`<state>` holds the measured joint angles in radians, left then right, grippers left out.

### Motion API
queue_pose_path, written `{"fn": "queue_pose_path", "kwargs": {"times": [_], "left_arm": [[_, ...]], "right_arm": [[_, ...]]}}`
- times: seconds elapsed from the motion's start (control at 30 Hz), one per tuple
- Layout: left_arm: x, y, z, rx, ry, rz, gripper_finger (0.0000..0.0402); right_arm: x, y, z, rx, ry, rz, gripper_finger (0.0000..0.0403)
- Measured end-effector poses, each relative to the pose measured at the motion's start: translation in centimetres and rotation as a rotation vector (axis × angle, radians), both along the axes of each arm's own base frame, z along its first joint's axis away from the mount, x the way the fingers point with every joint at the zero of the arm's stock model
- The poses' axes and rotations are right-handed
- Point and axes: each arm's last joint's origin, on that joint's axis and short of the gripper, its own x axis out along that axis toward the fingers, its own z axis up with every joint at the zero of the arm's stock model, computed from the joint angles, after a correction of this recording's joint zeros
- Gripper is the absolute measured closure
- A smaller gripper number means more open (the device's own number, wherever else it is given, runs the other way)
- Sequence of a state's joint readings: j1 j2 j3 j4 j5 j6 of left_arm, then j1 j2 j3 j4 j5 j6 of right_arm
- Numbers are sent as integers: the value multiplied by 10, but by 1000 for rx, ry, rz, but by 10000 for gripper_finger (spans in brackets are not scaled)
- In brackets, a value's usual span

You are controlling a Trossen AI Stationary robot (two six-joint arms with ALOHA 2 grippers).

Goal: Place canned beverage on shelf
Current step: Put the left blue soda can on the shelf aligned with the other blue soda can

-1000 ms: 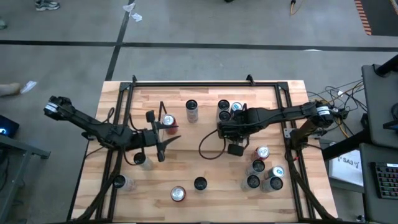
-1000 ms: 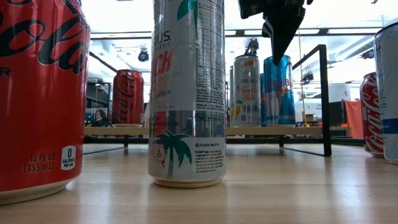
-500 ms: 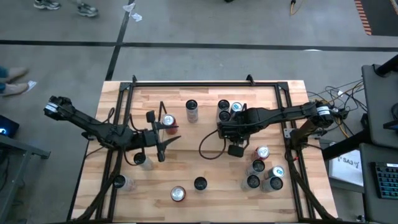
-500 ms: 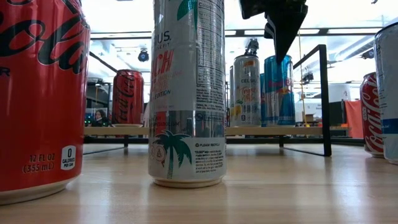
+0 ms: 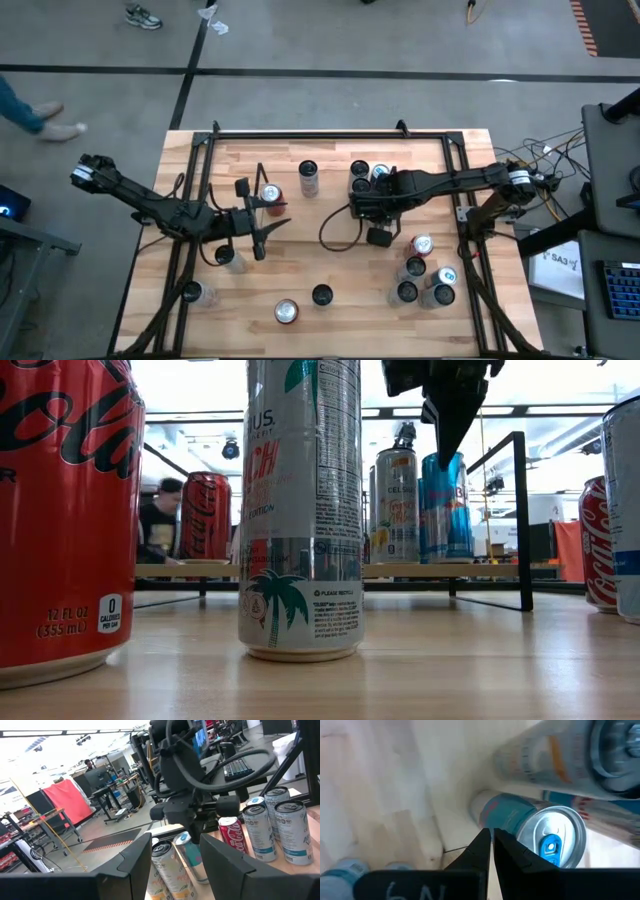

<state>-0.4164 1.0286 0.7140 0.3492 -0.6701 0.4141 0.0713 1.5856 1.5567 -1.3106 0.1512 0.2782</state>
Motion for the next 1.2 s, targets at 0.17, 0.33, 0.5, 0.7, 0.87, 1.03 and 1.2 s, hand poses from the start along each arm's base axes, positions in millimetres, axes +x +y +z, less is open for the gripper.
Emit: {"fn": "queue_pose_path", "kwargs": {"times": [0.17, 0.33, 0.5, 0.7, 0.87, 1.03, 1.2], "left_arm": [[0, 0, 0, 0, 0, 0, 249], [0, 0, 0, 0, -1, 0, 249], [0, 0, 0, 3, 0, 0, 249], [0, 0, 0, 4, 1, 0, 249], [0, 0, 0, 4, 1, 0, 249], [0, 0, 0, 4, 1, 0, 249], [0, 0, 0, 4, 1, 0, 249]], "right_arm": [[0, -8, -1, -11, 6, -13, 390], [0, -12, -2, -13, 9, -13, 390], [0, -12, -2, -6, 9, -14, 390], [0, -10, -2, 57, 9, -25, 390], [0, -7, -2, 106, 9, -20, 390], [1, -6, -3, 145, 3, -45, 390], [-1, -5, -13, 157, 31, -72, 390]]}}
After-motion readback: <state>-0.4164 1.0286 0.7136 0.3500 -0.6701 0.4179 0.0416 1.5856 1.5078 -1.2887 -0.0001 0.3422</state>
